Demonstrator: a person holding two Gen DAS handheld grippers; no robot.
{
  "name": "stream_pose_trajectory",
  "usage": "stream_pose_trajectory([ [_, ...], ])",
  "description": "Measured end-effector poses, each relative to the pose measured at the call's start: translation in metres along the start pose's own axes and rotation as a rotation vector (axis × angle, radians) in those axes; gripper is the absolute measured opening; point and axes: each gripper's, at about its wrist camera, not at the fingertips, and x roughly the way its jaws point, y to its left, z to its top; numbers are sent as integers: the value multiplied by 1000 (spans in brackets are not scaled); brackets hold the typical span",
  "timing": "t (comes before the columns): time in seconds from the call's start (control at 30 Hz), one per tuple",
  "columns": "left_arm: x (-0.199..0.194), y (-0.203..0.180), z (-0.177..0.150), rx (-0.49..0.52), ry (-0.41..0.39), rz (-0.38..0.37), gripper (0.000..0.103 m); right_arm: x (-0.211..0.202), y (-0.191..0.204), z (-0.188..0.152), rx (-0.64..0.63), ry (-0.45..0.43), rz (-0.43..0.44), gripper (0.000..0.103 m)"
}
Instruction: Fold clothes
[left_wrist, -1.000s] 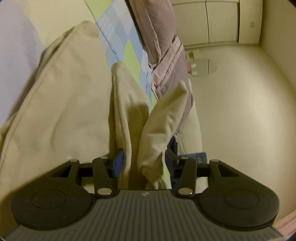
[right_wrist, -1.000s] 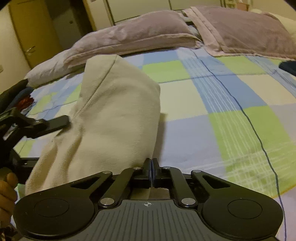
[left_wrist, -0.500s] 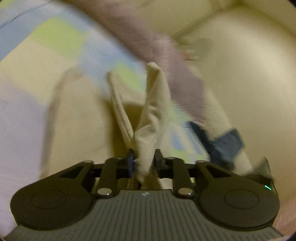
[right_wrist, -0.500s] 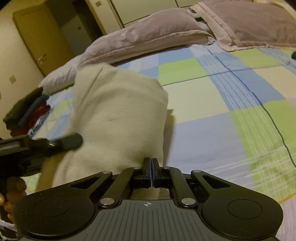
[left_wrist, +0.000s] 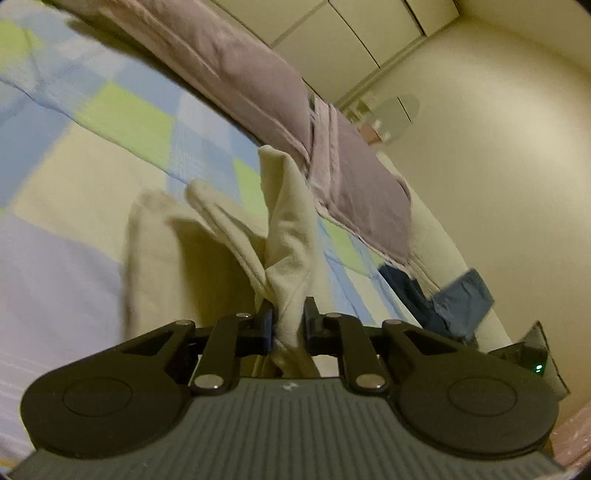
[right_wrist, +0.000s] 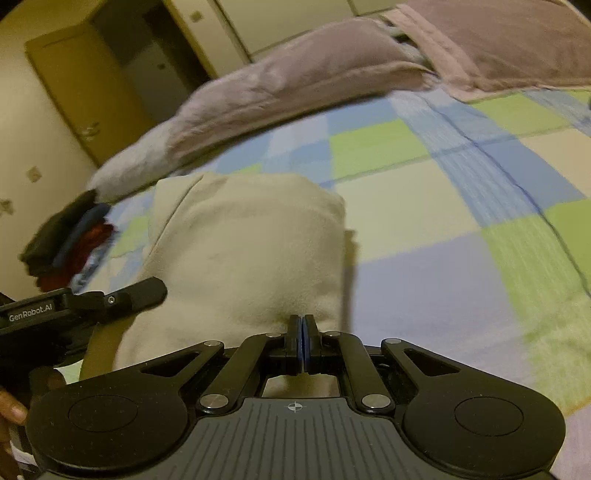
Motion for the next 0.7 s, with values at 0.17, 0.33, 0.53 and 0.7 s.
stream_pose_trajectory([
  [0.17,-5,27,-2,-70,12,21,13,21,32,-2,-94,25,42,6],
  [0.33,-11,54,-4,-140,24,41,16,19,36,-12,-147,-19,4,6],
  [0.53,-43,62,-20,-211,3,100,36,-18,-4,-17,8,-71,63,8],
  [0.7,-84,57,-41,-263,-34,167,47,-52,-9,-38,5,-107,50,57],
])
